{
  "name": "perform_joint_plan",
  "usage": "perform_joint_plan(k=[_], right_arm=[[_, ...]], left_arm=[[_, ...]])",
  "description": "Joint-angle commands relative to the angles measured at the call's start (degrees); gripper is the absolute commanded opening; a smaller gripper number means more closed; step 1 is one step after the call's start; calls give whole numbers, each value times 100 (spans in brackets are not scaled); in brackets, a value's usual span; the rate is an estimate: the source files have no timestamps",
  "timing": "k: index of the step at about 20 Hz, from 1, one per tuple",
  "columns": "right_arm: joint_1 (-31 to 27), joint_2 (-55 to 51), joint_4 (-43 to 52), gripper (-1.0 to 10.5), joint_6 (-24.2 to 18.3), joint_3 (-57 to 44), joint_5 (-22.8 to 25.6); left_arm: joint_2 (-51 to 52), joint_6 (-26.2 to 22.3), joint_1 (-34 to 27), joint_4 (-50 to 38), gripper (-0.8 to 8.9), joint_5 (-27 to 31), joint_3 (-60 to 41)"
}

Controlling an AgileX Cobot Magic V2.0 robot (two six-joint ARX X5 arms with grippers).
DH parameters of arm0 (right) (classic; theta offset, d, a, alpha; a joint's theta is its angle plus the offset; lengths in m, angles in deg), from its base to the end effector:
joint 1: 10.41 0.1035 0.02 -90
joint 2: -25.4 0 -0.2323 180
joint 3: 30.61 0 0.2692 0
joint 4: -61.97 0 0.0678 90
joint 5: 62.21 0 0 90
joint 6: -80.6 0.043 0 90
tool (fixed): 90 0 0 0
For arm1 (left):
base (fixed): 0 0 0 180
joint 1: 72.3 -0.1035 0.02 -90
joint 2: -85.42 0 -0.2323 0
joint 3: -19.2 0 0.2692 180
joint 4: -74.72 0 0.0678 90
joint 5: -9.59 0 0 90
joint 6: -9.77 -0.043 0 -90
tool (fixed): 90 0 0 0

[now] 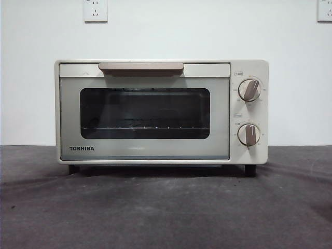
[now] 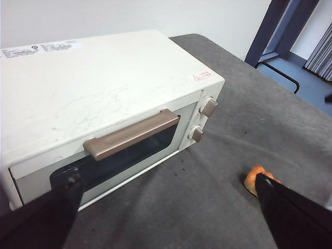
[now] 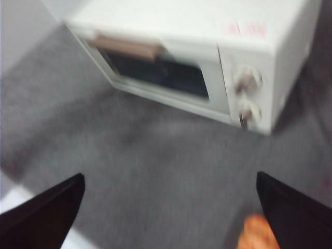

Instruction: The left arm flap open the oven, the right arm pick bread and place it into oven, the left arm flap close the oven

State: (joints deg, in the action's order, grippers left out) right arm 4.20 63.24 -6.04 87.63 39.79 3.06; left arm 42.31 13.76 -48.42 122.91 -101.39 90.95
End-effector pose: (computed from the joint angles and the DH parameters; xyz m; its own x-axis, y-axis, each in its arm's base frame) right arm 0.1411 0.0554 0.3289 0.6105 0.5914 -0.5268 -0.4860 0.8049 0.3405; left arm 0.1660 -0.0903 0.3552 0.6596 -0.6836 -0.3124 0.6635 0.7249 -0.1851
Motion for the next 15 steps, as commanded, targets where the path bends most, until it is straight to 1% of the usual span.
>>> perform_joint_plan(k=[1, 4, 6, 9, 11, 15], right_arm=[[26, 199, -358, 540, 192, -7, 81], [26, 463, -636, 526, 254, -223, 133], [26, 656, -702, 503, 352, -420, 348], [26, 955, -702, 502, 382, -721, 667], [26, 1152, -695, 503, 466, -903, 813], [26, 1858, -570, 503, 498, -1248, 1080]], left_arm=[[-33, 13, 31, -63, 532, -11, 120], [-33, 13, 31, -63, 532, -9, 120], [-33, 13, 31, -61, 532, -11, 120], [-33, 13, 31, -55, 532, -11, 120], [-33, 13, 31, -46, 532, -11, 120], [-33, 13, 31, -20, 532, -11, 120]])
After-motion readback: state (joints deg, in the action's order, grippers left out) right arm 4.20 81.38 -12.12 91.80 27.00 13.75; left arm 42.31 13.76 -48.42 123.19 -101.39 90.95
